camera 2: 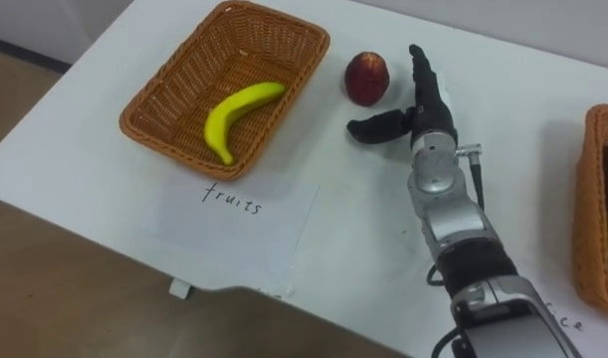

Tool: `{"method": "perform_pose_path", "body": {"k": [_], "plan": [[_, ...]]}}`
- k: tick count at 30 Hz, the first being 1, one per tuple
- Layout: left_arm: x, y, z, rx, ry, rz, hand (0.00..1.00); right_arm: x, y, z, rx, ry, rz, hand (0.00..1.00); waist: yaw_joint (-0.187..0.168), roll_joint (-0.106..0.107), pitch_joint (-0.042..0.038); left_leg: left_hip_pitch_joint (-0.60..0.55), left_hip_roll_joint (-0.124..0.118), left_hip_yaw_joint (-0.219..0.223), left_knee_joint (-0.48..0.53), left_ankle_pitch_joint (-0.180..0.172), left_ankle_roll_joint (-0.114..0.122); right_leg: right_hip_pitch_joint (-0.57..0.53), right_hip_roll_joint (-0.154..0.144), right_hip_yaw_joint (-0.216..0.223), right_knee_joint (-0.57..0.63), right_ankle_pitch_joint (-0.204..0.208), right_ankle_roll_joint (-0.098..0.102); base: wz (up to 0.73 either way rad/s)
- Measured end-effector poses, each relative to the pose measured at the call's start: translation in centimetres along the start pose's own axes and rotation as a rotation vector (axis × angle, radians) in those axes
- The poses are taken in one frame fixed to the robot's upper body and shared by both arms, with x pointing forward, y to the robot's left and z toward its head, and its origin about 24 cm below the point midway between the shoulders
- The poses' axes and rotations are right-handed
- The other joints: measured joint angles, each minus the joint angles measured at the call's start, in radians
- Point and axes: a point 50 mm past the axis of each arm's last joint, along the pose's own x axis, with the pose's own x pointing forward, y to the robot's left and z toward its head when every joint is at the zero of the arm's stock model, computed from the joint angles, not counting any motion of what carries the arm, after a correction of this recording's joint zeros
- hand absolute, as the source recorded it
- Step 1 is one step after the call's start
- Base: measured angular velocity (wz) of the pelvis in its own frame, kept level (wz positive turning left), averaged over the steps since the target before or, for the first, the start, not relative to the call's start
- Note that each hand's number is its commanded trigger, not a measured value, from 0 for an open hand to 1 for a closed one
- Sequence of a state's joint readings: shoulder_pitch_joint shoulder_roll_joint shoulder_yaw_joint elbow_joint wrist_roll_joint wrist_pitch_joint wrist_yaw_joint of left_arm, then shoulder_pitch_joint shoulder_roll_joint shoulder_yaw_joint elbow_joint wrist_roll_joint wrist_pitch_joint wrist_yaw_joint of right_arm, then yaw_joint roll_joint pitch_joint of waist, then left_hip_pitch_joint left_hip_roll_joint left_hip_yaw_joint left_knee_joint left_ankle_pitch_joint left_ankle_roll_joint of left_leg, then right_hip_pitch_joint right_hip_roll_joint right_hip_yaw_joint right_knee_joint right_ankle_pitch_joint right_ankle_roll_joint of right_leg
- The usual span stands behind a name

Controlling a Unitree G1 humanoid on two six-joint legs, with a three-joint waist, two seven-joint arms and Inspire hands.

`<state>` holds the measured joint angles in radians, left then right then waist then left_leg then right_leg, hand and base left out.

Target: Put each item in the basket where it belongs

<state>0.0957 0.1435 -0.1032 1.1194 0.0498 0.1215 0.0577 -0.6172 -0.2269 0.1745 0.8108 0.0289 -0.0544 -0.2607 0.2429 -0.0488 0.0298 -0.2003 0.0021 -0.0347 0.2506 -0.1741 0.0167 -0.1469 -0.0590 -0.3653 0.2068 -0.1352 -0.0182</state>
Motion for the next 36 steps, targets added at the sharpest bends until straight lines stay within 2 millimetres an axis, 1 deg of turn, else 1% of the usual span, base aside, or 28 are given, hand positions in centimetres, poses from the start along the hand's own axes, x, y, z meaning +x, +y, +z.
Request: {"method": "perform_pose_path", "body": {"k": [6, 30, 35, 36], "plan": [[0.02, 0.0, 0.15, -0.005, -0.003, 0.0, 0.0, 0.08, -0.41, -0.07, -0.019, 0.0, -0.017, 0.0, 0.01, 0.0, 0.0, -0.011, 0.001, -0.008, 0.005, 0.001, -0.003, -0.006, 0.001, -0.006, 0.0, 0.002, -0.003, 0.03], [0.03, -0.01, 0.19, -0.018, -0.007, -0.001, 0.0, 0.51, -0.59, -0.01, -0.049, -0.008, -0.031, 0.0, 0.015, -0.007, 0.0034, -0.036, 0.0, -0.01, 0.008, 0.003, -0.006, -0.021, 0.007, -0.009, -0.001, 0.01, -0.008, 0.0], [0.04, 0.03, 0.43, -0.017, -0.017, 0.005, 0.0, 0.58, -0.68, 0.23, -0.048, -0.019, -0.048, 0.0, 0.014, -0.01, 0.0048, -0.054, 0.0, -0.014, 0.016, 0.005, -0.008, -0.037, 0.007, -0.015, 0.0, 0.012, -0.011, 0.01], [0.05, 0.05, 0.49, -0.017, -0.019, 0.006, 0.0, 0.61, -0.76, 0.26, -0.049, -0.019, -0.057, 0.0, 0.014, -0.01, 0.0052, -0.057, 0.0, -0.023, 0.018, 0.005, -0.008, -0.037, 0.007, -0.02, 0.0, 0.012, -0.011, 0.09]]}}
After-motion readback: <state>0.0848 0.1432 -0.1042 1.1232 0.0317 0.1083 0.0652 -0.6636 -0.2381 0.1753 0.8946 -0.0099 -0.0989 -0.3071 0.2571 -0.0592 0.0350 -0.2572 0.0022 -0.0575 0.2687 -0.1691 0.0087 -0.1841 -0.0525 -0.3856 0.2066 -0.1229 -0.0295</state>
